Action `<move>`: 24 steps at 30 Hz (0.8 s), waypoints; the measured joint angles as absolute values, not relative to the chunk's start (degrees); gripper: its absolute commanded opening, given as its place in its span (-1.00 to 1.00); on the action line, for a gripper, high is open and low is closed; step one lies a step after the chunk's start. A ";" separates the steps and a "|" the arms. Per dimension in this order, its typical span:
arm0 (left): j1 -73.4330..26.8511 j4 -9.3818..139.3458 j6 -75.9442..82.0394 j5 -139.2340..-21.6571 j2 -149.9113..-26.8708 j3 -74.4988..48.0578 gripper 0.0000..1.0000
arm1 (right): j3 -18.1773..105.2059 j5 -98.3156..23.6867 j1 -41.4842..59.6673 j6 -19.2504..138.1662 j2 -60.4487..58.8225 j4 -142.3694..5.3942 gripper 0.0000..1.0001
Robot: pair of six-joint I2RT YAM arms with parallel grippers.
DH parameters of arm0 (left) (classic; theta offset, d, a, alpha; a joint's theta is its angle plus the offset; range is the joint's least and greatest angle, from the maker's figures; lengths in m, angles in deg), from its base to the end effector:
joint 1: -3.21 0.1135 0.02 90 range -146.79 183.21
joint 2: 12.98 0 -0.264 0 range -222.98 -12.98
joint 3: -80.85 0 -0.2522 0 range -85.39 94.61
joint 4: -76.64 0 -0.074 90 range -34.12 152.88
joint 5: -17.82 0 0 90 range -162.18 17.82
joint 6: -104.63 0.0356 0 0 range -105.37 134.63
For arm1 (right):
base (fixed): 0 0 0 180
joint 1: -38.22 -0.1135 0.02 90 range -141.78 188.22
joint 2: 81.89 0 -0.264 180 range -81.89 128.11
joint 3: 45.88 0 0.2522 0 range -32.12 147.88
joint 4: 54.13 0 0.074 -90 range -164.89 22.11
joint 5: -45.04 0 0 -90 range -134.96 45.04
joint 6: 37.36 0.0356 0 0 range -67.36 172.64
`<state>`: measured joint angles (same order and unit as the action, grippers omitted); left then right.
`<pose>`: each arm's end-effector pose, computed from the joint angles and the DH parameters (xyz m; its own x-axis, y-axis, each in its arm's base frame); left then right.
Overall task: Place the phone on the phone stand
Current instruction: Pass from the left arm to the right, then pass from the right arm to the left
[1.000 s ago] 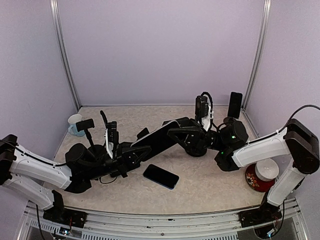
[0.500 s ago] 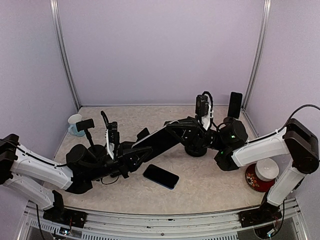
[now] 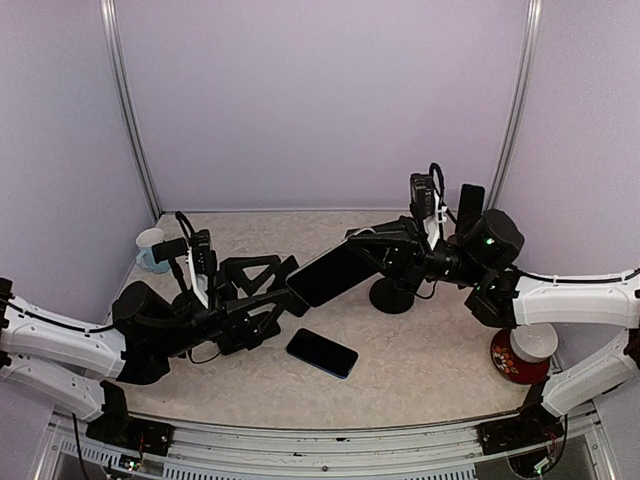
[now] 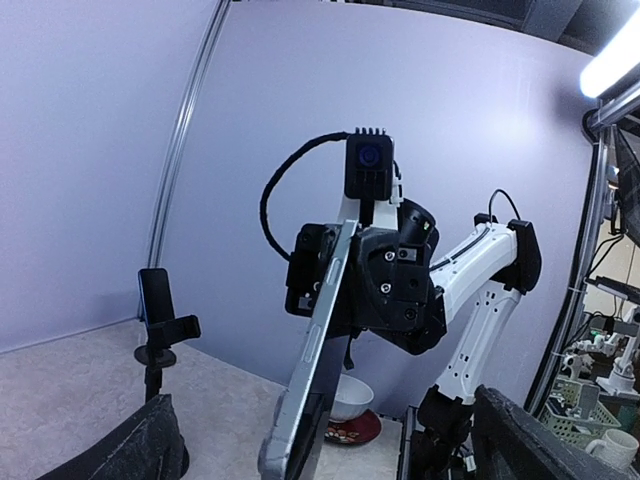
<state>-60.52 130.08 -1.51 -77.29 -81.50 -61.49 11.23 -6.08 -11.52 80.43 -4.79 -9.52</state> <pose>0.1038 -0.2174 0.2718 -0.0952 -0.4328 -0.8965 0.9402 0.2569 -0.2238 0.1707 0.2362 0.3270 -0.2107 0.3128 -0.9262 -0.9773 -0.0884 0.1925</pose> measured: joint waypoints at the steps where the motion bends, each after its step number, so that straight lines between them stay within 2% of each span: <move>1: -60.54 129.51 -1.36 -77.07 -81.15 -61.49 0.98 | 11.30 -6.72 -11.15 78.01 -6.48 -12.87 -1.00; 7: -60.45 122.95 0.32 -75.78 -80.91 -60.72 0.98 | 14.40 -13.19 -9.86 66.69 -13.21 -32.76 -1.00; 14: -57.41 114.17 1.70 -77.46 -83.51 -53.42 0.98 | 21.11 -21.62 -9.62 55.98 -15.88 -55.23 -1.00; 24: -50.33 105.84 1.35 -86.64 -91.99 -41.47 0.97 | 21.20 -30.78 -9.59 52.92 -18.96 -72.56 -1.00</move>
<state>-50.33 105.84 1.35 -86.64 -91.99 -41.47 21.20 -30.78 -9.59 52.92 -18.96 -72.56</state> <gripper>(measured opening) 0.988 0.068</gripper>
